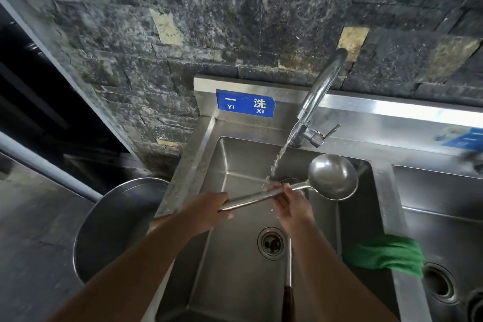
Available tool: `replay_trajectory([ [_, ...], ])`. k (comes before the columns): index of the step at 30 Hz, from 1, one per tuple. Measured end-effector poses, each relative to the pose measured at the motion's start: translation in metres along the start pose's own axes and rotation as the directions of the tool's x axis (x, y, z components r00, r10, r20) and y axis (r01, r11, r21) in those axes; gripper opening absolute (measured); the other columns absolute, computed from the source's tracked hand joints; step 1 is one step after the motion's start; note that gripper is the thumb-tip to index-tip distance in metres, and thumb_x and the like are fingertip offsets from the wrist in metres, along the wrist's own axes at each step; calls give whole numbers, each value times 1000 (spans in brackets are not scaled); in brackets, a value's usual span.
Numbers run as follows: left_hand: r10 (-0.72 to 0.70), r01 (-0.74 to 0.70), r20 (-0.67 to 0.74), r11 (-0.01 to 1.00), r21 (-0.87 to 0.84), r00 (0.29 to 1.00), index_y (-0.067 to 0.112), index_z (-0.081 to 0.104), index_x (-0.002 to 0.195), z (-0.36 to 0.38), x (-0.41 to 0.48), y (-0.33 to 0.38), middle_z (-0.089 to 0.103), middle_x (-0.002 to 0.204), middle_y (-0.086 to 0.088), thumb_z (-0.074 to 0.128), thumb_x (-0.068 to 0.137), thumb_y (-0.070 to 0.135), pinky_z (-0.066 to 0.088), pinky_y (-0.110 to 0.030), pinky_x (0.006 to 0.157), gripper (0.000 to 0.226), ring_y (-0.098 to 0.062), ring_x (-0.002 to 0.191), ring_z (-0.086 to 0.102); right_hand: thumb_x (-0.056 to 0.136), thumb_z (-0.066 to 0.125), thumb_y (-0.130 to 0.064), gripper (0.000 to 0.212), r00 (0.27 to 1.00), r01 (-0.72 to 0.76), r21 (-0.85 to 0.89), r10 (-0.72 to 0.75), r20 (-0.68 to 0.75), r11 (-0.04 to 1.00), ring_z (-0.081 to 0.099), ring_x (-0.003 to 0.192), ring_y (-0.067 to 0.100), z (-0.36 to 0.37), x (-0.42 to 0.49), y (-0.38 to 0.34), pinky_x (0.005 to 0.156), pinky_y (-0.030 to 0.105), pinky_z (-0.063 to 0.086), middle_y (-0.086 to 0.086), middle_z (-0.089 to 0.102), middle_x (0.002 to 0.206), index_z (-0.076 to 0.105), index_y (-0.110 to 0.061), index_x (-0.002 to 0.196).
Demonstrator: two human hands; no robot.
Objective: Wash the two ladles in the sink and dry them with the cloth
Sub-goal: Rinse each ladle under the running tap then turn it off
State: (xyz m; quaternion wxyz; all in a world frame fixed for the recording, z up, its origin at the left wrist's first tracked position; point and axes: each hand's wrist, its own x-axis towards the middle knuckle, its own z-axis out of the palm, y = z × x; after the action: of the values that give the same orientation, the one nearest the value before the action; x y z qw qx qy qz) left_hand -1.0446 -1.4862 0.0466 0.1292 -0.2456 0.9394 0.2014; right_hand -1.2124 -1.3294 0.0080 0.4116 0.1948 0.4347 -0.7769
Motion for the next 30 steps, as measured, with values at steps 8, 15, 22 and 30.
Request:
replay_trajectory([
  [8,-62,76,-102,989,129,993,21,59,91,-13,22,20,67,93,-4,59,85,38,48,-33,70,18,-28,88,65,95,59,-14,11,986,125,104,-112,-121,987,72,75,21,-16,-1,-74,79,38,57,9,73,75,61,-6,88],
  [15,-120,150,-150,966,208,981,21,63,95,-13,25,50,68,89,-4,52,85,32,52,-33,72,18,-27,86,66,96,55,-36,43,999,26,389,-10,-44,921,42,43,15,32,7,-19,62,31,41,-2,41,45,43,-19,58],
  [22,-184,220,-185,955,198,965,22,67,94,-3,18,30,71,89,-2,44,92,43,48,-33,66,31,-26,83,68,85,68,-24,28,985,-173,291,166,48,941,49,50,13,78,-7,72,61,28,47,1,49,55,50,-13,66],
  [30,-204,244,-189,944,222,961,26,64,100,-19,-8,-13,68,89,2,54,86,39,56,-33,78,22,-22,87,66,97,54,-35,44,996,-67,398,83,-22,915,38,32,12,46,4,9,50,27,42,-5,38,39,40,-19,58],
])
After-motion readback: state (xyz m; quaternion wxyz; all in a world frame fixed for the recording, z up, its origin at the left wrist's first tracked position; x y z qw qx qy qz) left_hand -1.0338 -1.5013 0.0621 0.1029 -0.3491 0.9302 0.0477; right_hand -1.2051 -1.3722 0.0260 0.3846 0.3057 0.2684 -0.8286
